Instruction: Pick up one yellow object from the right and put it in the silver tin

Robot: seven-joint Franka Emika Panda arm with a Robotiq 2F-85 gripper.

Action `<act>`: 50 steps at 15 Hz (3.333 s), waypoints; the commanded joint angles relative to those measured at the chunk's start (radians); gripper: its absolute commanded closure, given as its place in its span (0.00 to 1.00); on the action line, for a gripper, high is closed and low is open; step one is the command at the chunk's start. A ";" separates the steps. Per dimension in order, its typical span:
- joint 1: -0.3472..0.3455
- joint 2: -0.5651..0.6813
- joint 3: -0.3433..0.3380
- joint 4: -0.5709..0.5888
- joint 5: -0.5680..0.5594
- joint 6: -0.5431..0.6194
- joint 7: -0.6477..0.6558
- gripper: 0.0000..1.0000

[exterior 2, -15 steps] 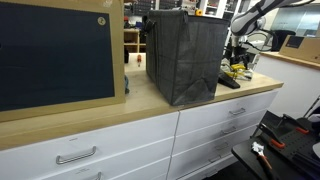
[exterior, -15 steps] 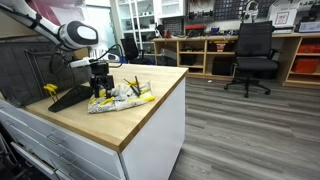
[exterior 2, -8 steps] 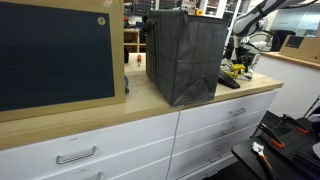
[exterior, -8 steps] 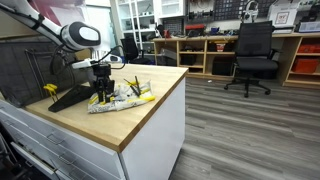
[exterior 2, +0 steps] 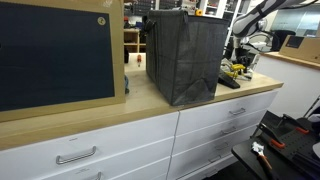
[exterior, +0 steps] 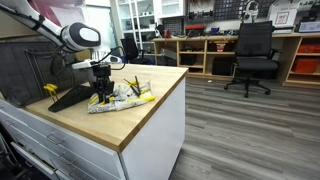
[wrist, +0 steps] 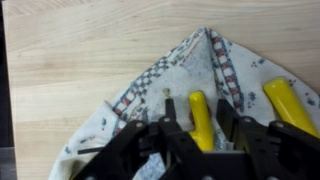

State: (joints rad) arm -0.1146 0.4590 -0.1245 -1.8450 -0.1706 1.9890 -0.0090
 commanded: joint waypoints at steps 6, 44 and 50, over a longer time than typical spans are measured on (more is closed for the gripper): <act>0.003 -0.003 0.007 0.001 0.015 -0.003 0.017 0.96; -0.088 -0.152 0.095 0.298 1.009 -0.324 -0.396 0.96; -0.108 -0.082 0.099 0.390 1.092 -0.455 -0.447 0.96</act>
State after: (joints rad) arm -0.2110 0.3184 -0.0295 -1.5333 0.8754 1.6143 -0.4255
